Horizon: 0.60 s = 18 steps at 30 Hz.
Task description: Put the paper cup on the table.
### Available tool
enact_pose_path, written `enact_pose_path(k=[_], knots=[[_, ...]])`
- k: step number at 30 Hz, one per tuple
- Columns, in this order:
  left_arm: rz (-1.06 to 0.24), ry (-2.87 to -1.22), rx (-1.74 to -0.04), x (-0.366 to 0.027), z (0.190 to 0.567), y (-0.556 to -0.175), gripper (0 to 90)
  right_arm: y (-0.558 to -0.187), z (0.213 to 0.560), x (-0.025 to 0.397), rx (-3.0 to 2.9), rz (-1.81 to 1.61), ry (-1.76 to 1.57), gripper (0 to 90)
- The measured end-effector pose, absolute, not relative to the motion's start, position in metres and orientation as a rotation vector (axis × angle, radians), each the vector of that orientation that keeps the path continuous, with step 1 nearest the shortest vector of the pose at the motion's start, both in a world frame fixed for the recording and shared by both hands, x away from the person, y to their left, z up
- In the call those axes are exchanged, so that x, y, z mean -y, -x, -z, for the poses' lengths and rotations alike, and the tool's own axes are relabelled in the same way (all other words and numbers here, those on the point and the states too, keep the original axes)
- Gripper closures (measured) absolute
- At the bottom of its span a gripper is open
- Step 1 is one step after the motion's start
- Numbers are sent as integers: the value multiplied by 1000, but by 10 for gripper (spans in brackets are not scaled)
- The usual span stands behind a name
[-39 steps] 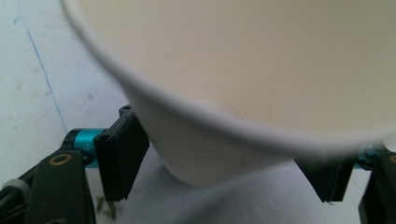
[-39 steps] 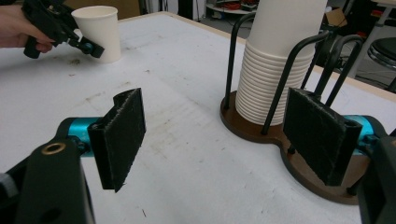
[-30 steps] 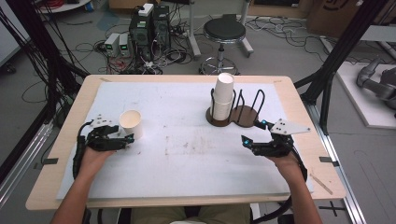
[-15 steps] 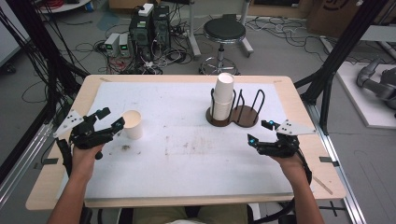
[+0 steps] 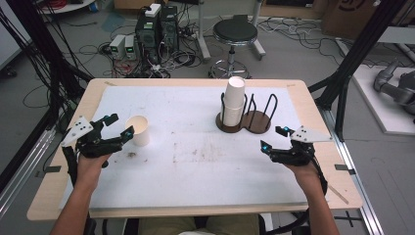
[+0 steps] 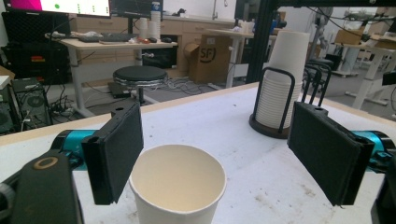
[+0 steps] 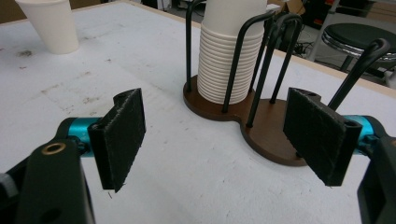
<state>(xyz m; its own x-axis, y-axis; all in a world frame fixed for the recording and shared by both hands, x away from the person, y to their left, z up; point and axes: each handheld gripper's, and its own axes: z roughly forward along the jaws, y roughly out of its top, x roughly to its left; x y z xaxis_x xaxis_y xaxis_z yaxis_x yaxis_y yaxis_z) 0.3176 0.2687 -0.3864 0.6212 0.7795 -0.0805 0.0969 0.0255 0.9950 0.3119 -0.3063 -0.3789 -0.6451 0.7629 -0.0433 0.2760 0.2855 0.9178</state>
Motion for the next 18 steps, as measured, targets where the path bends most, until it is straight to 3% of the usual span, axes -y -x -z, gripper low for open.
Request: enact_pose_path(k=[18], knots=[[-607, -1480, -780, -266, 389, -320, 185, -309, 379, 309, -2070, -1341, -932, 219]])
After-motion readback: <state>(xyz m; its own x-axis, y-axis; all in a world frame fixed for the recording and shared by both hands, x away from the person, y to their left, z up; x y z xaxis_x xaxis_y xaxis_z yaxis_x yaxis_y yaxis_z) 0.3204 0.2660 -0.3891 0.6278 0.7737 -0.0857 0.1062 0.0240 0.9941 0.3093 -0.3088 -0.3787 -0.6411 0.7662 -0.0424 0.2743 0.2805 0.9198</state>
